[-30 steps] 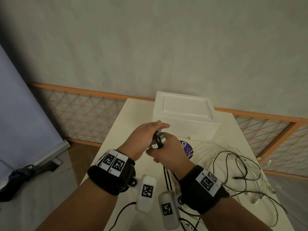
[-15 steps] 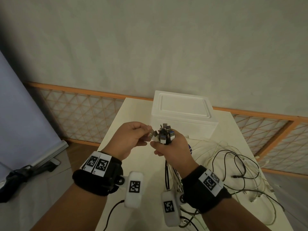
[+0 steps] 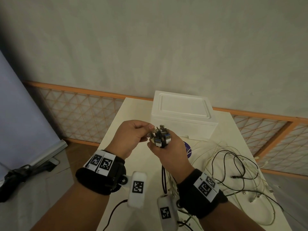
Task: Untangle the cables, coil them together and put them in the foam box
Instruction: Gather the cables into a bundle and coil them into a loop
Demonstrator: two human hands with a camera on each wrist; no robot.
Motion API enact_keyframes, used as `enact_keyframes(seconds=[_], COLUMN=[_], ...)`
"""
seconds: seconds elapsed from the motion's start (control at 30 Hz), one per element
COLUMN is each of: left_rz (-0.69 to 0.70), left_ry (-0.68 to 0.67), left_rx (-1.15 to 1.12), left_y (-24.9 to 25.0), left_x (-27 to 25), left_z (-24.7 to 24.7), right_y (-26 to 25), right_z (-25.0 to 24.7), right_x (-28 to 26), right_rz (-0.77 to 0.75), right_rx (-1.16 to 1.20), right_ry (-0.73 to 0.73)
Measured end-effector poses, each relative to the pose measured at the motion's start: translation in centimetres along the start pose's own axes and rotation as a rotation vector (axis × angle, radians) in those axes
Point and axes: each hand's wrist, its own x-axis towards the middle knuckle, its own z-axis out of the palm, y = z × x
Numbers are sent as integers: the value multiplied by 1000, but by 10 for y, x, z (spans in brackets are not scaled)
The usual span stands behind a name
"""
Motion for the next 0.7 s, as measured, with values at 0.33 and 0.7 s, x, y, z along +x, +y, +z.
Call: enact_keyframes(seconds=[0.33, 0.7], left_rz=[80, 15], left_ry=[136, 49], left_rx=[129, 267], left_y=[-2, 7], left_x=[2, 1], left_z=[6, 4], right_y=[-2, 2], right_z=[-1, 5], right_x=[-2, 1], right_rz=[-57, -118], right_rx=[-77, -274], right_ry=[60, -10])
